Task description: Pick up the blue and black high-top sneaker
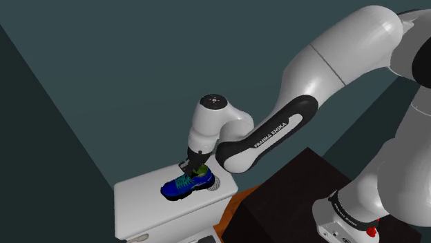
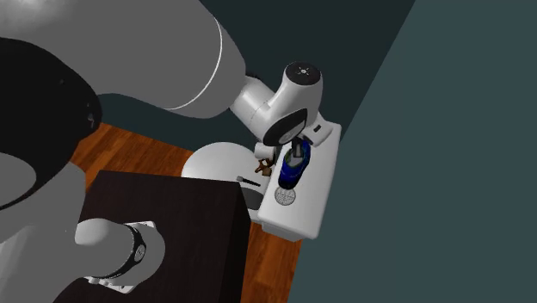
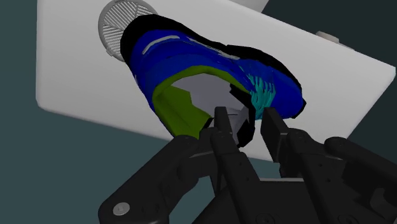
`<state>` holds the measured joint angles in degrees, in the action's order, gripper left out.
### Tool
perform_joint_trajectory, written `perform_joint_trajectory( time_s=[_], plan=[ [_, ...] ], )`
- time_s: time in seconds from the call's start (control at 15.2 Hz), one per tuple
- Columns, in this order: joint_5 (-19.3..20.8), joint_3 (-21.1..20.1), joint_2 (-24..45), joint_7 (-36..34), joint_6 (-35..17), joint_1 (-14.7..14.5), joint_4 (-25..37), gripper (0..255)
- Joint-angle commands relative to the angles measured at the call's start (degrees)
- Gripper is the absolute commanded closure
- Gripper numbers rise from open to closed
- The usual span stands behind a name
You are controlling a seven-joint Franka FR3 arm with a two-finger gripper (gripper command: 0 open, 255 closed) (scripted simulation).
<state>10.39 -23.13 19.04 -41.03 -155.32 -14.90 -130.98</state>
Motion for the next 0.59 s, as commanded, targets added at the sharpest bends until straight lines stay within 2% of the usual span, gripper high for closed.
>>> perform_joint_trajectory(
  time_s=[0.0, 0.53],
  plan=[
    [-1.1, -0.8, -1.5, 0.7, 1.3, 0.6, -0.1, 255],
    [-4.6, -2.8, -5.7, 3.0, 5.4, 2.1, 0.1, 255]
  ],
)
